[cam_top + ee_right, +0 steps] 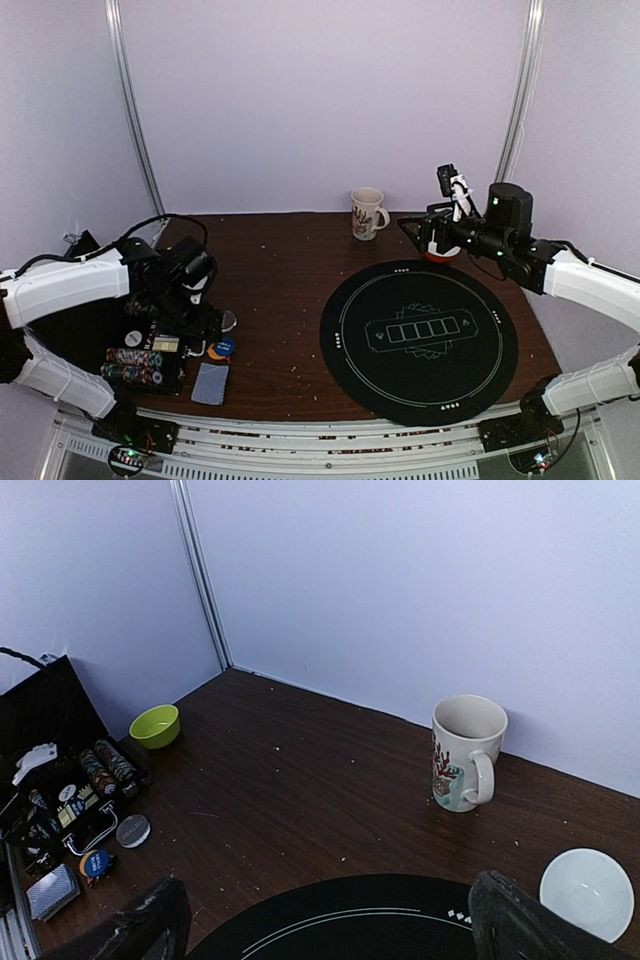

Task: Distribute texas hold em gaming equipment
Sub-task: Pick up the dealer button from the center of the board.

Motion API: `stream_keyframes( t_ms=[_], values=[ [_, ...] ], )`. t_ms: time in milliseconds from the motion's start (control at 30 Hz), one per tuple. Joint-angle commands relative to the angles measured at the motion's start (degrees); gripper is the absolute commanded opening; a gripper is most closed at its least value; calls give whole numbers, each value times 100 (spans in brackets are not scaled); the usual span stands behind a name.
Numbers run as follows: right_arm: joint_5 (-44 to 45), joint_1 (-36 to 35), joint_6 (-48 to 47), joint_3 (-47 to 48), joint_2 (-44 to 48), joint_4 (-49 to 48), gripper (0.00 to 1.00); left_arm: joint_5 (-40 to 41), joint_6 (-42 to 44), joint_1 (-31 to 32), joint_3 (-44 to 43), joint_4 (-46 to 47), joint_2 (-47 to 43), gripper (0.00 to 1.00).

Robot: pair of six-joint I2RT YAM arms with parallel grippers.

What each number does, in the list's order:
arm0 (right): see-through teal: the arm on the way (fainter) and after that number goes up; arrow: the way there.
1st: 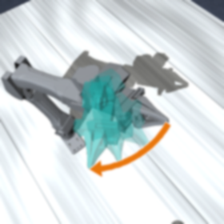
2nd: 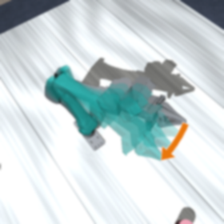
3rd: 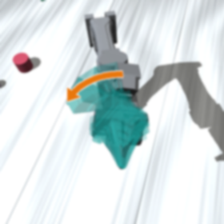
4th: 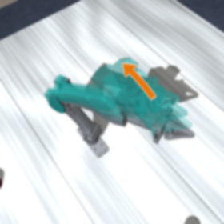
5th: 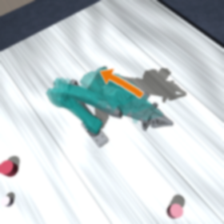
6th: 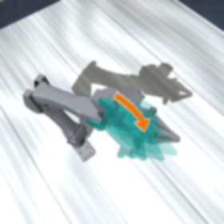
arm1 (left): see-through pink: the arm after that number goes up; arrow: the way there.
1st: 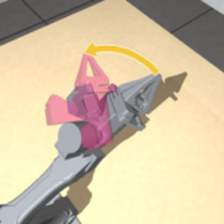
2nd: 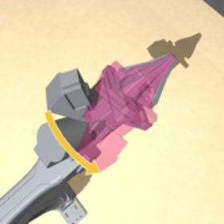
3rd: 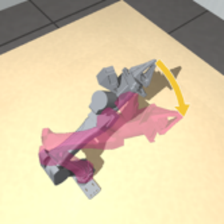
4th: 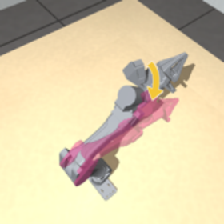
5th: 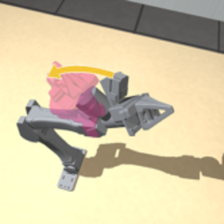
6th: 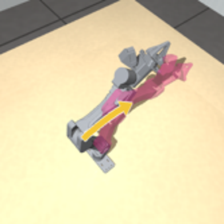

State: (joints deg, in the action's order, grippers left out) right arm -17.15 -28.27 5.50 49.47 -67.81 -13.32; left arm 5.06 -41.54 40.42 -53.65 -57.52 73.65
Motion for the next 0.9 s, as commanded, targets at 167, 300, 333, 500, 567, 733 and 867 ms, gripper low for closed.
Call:
stream_keyframes(
  t_ms=[167, 300, 333, 500, 567, 733, 867],
  values=[
    [102, -60, -125, 58, -17, 162, 100, -297, 1516, -818, -739, 1462, 1446, 90],
    [199, -61, -162, -25, 20, 176, 100, -142, 1750, -1092, -683, 1726, 1905, 91],
    [221, -65, -163, -43, 22, 166, 100, -71, 1793, -1137, -694, 1749, 2039, 91],
    [184, -73, -75, -91, -25, 119, 100, 95, 2006, -1233, -970, 2038, 2564, 91],
    [165, -79, -95, -61, -40, 179, 100, 130, 2094, -1241, -998, 2100, 2661, 90],
    [220, -82, -165, -55, -57, 280, 100, 46, 2101, -1248, -858, 2209, 2761, 83],
    [187, -82, -130, -51, -91, 272, 100, -205, 2113, -1270, -813, 2227, 2883, 83]
  ],
)
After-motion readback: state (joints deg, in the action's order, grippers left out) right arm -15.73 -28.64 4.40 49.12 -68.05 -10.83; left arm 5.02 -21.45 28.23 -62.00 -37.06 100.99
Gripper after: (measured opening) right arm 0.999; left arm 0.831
